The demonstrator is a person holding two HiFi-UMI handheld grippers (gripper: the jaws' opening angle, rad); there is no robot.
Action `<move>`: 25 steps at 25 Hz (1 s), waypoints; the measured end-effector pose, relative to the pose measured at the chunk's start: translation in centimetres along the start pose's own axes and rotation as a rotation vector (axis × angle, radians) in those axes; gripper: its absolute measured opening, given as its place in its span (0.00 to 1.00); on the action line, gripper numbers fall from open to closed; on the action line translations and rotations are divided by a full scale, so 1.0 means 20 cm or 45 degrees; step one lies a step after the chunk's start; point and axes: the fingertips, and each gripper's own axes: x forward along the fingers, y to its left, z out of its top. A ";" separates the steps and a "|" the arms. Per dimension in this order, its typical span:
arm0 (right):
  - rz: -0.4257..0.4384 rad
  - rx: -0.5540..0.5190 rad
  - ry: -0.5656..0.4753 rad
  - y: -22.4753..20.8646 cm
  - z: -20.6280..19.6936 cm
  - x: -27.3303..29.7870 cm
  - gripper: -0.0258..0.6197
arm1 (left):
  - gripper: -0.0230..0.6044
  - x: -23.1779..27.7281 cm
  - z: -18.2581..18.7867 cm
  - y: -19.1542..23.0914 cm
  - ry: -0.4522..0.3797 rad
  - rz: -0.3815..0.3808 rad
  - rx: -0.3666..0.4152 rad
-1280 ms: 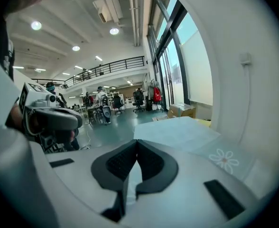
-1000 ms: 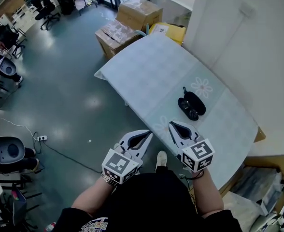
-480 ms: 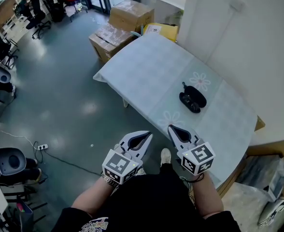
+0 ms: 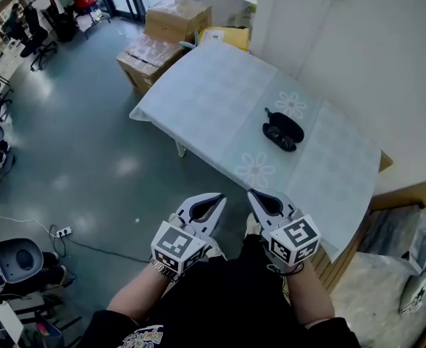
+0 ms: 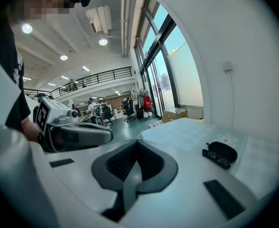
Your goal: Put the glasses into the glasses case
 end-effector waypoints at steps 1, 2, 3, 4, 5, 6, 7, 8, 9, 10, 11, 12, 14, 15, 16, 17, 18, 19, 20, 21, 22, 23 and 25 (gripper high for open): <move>-0.004 0.001 0.000 0.01 0.00 -0.01 0.08 | 0.08 0.00 0.00 0.00 0.001 -0.007 0.000; -0.005 0.002 0.001 0.02 -0.01 -0.02 0.08 | 0.08 0.01 0.00 -0.01 0.001 -0.012 -0.003; -0.005 0.000 0.004 0.03 -0.01 -0.02 0.08 | 0.08 0.01 0.00 -0.01 0.000 -0.015 -0.007; -0.003 -0.002 0.008 0.04 -0.02 -0.03 0.08 | 0.08 0.02 0.00 -0.01 -0.003 -0.019 -0.009; -0.001 -0.004 0.013 0.05 -0.02 -0.03 0.08 | 0.08 0.02 0.01 -0.01 -0.008 -0.023 -0.007; 0.001 -0.007 0.017 0.05 -0.02 -0.03 0.08 | 0.08 0.02 0.02 -0.02 -0.012 -0.026 -0.004; 0.003 -0.011 0.019 0.06 -0.03 -0.04 0.08 | 0.08 0.03 0.02 -0.02 -0.016 -0.028 -0.001; 0.005 -0.014 0.020 0.07 -0.03 -0.04 0.08 | 0.08 0.03 0.03 -0.02 -0.019 -0.028 0.001; 0.006 -0.016 0.019 0.07 -0.02 -0.05 0.08 | 0.08 0.03 0.04 -0.02 -0.021 -0.028 0.003; 0.007 -0.018 0.018 0.07 -0.02 -0.05 0.08 | 0.08 0.03 0.04 -0.02 -0.022 -0.026 0.003; 0.008 -0.020 0.017 0.06 -0.02 -0.05 0.08 | 0.08 0.03 0.04 -0.02 -0.023 -0.024 0.003; 0.009 -0.022 0.017 0.06 -0.02 -0.05 0.08 | 0.08 0.03 0.04 -0.02 -0.024 -0.021 0.003; 0.010 -0.024 0.016 0.05 -0.02 -0.05 0.08 | 0.08 0.04 0.04 -0.02 -0.026 -0.016 0.001; 0.010 -0.024 0.016 0.05 -0.02 -0.05 0.08 | 0.08 0.04 0.04 -0.01 -0.026 -0.014 0.001; 0.011 -0.024 0.016 0.04 -0.02 -0.04 0.08 | 0.08 0.04 0.04 -0.01 -0.026 -0.013 0.000; 0.012 -0.023 0.016 0.04 -0.02 -0.04 0.08 | 0.08 0.04 0.04 -0.01 -0.026 -0.013 0.000; 0.013 -0.023 0.015 0.04 -0.02 -0.04 0.08 | 0.08 0.05 0.04 -0.02 -0.024 -0.013 0.000; 0.015 -0.022 0.013 0.03 -0.02 -0.05 0.08 | 0.08 0.05 0.03 -0.02 -0.022 -0.013 0.000; 0.015 -0.020 0.012 0.03 -0.02 -0.05 0.08 | 0.08 0.05 0.03 -0.02 -0.019 -0.014 -0.001; 0.015 -0.019 0.011 0.03 -0.02 -0.05 0.08 | 0.08 0.05 0.03 -0.02 -0.017 -0.013 -0.003; 0.015 -0.019 0.012 0.03 -0.02 -0.05 0.08 | 0.08 0.05 0.03 -0.02 -0.017 -0.013 -0.004; 0.015 -0.019 0.013 0.03 -0.02 -0.05 0.08 | 0.08 0.06 0.03 -0.02 -0.018 -0.013 -0.005; 0.012 -0.020 0.013 0.03 -0.02 -0.05 0.08 | 0.08 0.06 0.03 -0.01 -0.021 -0.016 -0.003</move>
